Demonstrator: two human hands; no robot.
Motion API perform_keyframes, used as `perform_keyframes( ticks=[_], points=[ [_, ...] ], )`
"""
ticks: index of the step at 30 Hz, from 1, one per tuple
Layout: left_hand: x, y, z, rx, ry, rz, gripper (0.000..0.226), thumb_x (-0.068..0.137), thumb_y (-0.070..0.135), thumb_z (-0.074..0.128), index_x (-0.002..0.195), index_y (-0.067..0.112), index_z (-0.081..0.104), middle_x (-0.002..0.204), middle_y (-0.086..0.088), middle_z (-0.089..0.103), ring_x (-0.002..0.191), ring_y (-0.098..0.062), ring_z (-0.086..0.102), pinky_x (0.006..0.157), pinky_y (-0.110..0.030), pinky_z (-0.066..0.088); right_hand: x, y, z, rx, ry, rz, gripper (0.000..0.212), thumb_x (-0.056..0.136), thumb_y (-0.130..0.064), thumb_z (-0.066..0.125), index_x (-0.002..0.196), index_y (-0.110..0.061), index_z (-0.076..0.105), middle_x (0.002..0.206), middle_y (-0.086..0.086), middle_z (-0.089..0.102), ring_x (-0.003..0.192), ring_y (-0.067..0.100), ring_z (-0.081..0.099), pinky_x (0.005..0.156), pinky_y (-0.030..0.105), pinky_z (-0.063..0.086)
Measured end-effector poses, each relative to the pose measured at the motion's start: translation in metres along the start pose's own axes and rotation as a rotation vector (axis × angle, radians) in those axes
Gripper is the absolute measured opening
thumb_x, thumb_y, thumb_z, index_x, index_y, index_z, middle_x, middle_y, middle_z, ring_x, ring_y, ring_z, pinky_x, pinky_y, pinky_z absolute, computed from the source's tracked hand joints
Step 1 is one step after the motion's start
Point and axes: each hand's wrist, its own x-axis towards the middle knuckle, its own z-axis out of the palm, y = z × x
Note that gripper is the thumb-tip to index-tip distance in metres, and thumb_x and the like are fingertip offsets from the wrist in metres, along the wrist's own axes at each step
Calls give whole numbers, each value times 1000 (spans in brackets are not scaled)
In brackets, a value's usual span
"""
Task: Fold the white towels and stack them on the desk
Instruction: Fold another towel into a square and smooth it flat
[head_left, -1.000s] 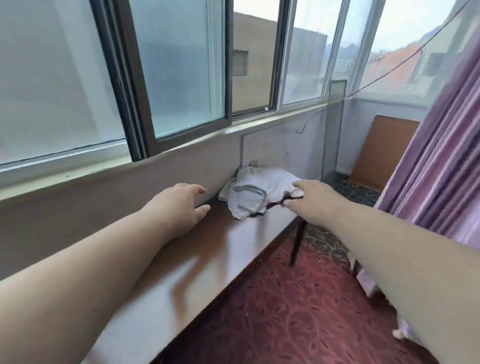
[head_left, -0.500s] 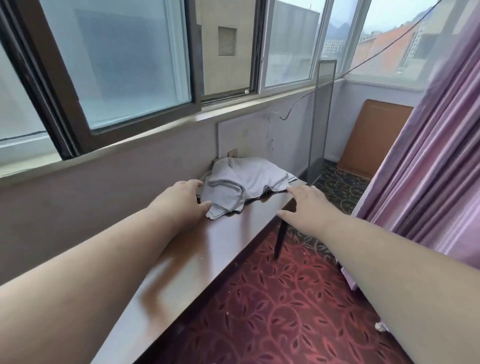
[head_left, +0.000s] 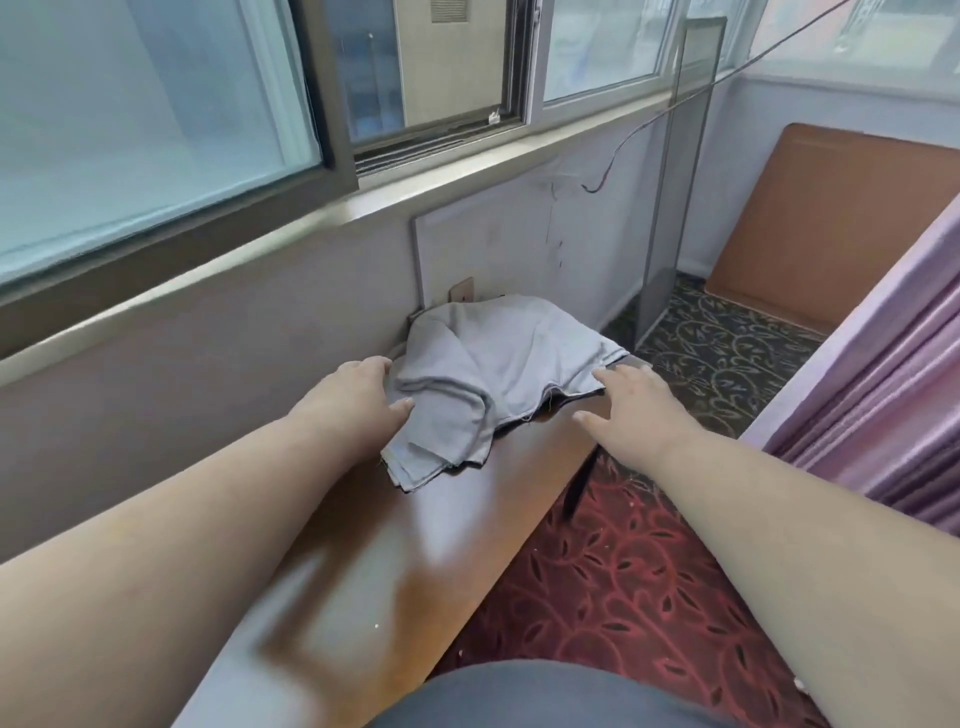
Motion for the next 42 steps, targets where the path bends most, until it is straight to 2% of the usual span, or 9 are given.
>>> perform_keyframes(
  ticks=[5,9,14,21,28,34,39,42],
  points=[
    [61,12,19,5,-15,-21,61,90,52,54,144,27,40,143,-2,49,126,-26,51,98,-38,44,81,0,20,64,-38,-25,71,92,-55,56,150,-18,38,151,8,40,144,31,26,119,44,21],
    [119,26,42,-2,-20,-89,63,90,52,54,145,26,38,144,-2,47,128,-25,49,99,-38,43,158,3,40,108,-105,-121,72,93,-54,54,152,-18,33,155,7,34,148,28,19,120,42,18],
    [201,50,73,-44,-36,-258,66,91,52,52,149,25,34,148,-3,43,130,-25,47,102,-42,44,268,20,52,143,-175,-233,71,95,-56,51,154,-23,29,161,5,23,150,24,11,122,40,14],
    [276,82,111,-84,-73,-471,65,95,49,49,151,21,30,153,-6,35,137,-25,38,110,-44,36,394,36,69,107,-367,-339,65,98,-51,48,153,-22,30,162,5,22,150,24,10,121,41,16],
    [316,74,135,-63,-101,-621,56,99,43,45,146,15,37,148,-12,40,134,-29,41,107,-40,36,453,15,104,111,-495,-476,64,98,-49,48,153,-21,31,161,5,23,150,24,11,120,42,19],
    [341,62,163,-113,-133,-631,44,102,34,40,138,10,44,141,-16,43,127,-31,44,102,-36,38,486,-1,130,103,-552,-542,61,101,-44,45,153,-18,30,161,5,25,149,24,17,120,40,20],
    [367,43,173,-165,-74,-669,45,102,31,39,141,9,39,150,-15,32,137,-34,32,112,-40,29,515,-19,150,81,-574,-529,58,102,-40,42,154,-17,29,161,6,25,148,26,20,120,40,21],
    [379,33,178,-206,-41,-719,52,101,32,41,147,13,30,149,-15,33,136,-36,35,110,-43,31,531,-32,162,86,-577,-536,58,103,-36,41,155,-15,27,161,8,26,147,28,22,119,39,22]
  ],
)
